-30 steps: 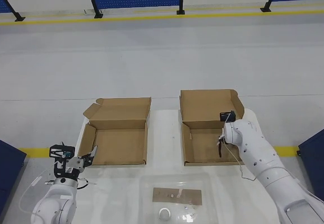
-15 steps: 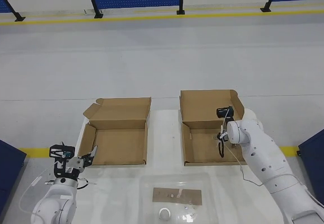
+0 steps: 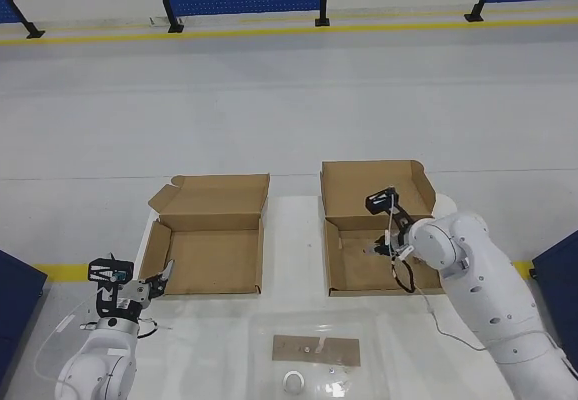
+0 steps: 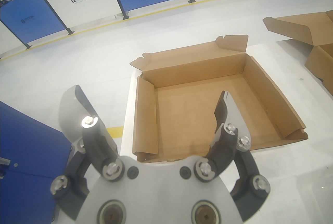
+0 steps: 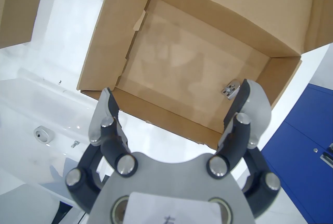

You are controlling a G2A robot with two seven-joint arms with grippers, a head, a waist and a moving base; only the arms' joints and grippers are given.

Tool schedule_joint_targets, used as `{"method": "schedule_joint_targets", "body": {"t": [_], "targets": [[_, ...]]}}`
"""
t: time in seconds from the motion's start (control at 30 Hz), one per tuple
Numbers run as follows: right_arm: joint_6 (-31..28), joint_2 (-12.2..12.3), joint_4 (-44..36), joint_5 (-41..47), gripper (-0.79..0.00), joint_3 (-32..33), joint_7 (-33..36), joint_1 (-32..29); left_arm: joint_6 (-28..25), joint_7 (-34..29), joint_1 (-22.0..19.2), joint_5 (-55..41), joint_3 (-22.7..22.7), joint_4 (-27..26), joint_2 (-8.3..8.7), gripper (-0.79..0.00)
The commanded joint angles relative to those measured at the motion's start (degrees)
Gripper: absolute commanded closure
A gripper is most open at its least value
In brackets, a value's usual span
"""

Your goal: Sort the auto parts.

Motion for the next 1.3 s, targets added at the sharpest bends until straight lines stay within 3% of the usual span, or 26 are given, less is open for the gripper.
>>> {"method": "schedule_joint_targets", "body": {"t": [0.0,0.07,0.2,0.43,0.6,0.97,1.1,1.27], "targets": [[0.02,0.0,0.0,0.0,-0.785,0.0,0.0,0.0,0.0,0.0,0.0,0.0,0.0,0.0,0.0,-0.785],[-0.23,-0.01,-0.15,0.15,-0.785,-0.05,-0.45,-0.16,0.0,0.0,0.0,0.0,0.0,0.0,0.0,-0.785],[-10.88,0.49,-5.12,2.82,-0.785,0.51,-2.23,-0.96,0.0,0.0,0.0,0.0,0.0,0.0,0.0,-0.785],[-25.5,1.71,-11.92,9.36,-0.785,1.57,3.32,-1.4,0.0,0.0,0.0,0.0,0.0,0.0,0.0,-0.785],[-27.04,3.55,-12.76,9.17,-0.785,-5.35,1.79,-0.21,0.0,0.0,0.0,0.0,0.0,0.0,0.0,-0.785],[-27.81,3.54,-13.37,9.2,-0.785,-5.99,1.01,-0.58,0.0,0.0,0.0,0.0,0.0,0.0,0.0,-0.785],[-31.72,4.42,-15.49,8.35,-0.785,-10.02,-2.89,-0.71,0.0,0.0,0.0,0.0,0.0,0.0,0.0,-0.785],[-34.07,7.22,-16.03,7.23,-0.785,-19.46,-5.23,2.53,0.0,0.0,0.0,0.0,0.0,0.0,0.0,-0.785]]}}
